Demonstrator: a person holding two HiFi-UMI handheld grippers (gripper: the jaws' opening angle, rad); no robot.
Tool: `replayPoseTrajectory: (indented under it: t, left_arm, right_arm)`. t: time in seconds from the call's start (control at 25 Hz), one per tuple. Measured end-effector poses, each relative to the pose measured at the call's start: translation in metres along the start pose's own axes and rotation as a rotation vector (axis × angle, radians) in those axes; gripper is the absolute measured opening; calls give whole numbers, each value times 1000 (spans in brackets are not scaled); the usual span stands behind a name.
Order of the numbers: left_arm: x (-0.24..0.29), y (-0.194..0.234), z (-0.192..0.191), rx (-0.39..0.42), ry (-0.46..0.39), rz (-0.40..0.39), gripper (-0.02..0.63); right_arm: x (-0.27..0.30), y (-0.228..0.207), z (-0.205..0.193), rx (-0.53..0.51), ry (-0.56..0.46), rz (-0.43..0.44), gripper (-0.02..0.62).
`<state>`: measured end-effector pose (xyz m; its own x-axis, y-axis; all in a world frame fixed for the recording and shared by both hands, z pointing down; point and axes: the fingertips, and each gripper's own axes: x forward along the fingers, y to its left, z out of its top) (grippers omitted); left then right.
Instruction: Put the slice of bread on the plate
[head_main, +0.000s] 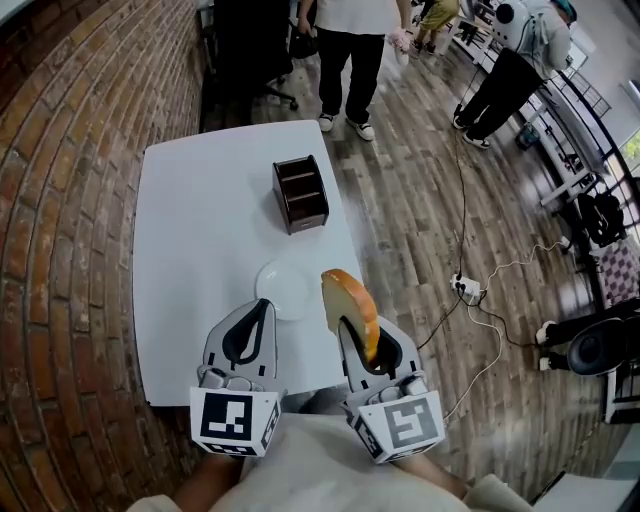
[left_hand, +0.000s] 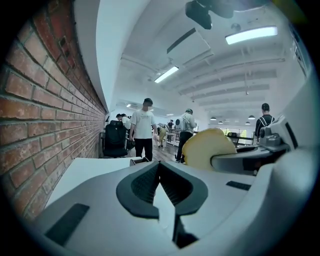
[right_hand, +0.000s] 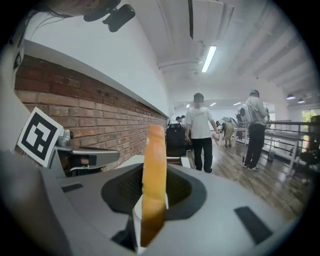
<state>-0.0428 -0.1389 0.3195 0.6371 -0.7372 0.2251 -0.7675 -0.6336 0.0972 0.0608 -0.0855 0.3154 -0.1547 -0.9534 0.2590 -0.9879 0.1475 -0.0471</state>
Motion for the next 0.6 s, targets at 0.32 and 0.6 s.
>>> replayPoseTrajectory:
  t: [0.32,0.6]
  left_arm:
    - [14,7,-12,-33,35,21,9]
    - [16,13,-17,-39,50,74,9]
  right_arm:
    - [18,-11,0,-20,26,33,95]
    - [35,-9,-10,-44,53,112,94]
